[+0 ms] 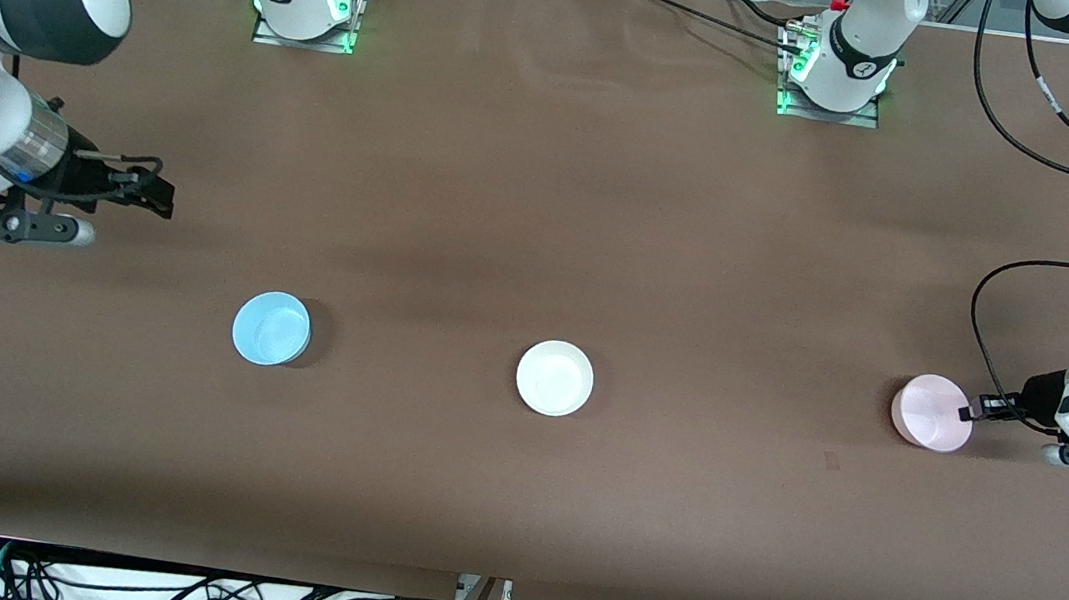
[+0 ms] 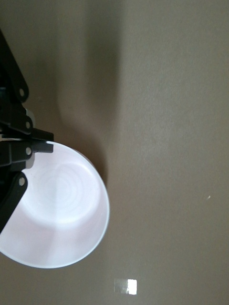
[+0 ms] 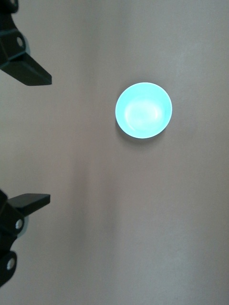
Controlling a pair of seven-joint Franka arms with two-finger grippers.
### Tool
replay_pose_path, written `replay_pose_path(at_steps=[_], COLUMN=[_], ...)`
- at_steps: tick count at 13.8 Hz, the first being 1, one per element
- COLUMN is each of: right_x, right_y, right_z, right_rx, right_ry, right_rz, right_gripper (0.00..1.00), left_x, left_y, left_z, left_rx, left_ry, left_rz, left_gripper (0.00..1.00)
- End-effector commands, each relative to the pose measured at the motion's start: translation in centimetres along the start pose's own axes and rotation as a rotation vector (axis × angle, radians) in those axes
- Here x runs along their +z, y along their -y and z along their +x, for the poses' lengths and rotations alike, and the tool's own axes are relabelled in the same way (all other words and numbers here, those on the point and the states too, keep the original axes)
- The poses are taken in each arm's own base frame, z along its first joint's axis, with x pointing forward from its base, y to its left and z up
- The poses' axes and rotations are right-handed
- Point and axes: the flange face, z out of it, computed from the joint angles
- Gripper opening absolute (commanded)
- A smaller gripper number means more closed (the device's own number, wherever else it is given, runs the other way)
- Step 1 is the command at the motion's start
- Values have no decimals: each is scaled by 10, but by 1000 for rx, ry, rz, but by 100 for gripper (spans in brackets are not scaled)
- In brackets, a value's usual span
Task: Stack pink and blue bowls on white bowl
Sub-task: 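Grasp the pink bowl with the left gripper while the right gripper reaches the blue bowl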
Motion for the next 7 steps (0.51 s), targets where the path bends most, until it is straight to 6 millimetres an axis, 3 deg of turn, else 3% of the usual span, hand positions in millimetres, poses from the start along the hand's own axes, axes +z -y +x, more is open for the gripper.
replay_pose_path(at_steps=[1, 4, 7], right_x=[0, 72, 153], right_y=[6, 12, 39], right_z=[5, 47, 86], right_rx=[-43, -81, -113], right_ry=[-50, -95, -129], right_rz=[11, 1, -5], right_gripper=[100, 100, 95], left_x=[-23, -38, -21], left_y=[-45, -121, -218], left_z=[15, 26, 24], left_rx=[-85, -53, 56], left_ry=[57, 97, 128], left_rz=[-65, -83, -135], left_gripper=[0, 0, 0])
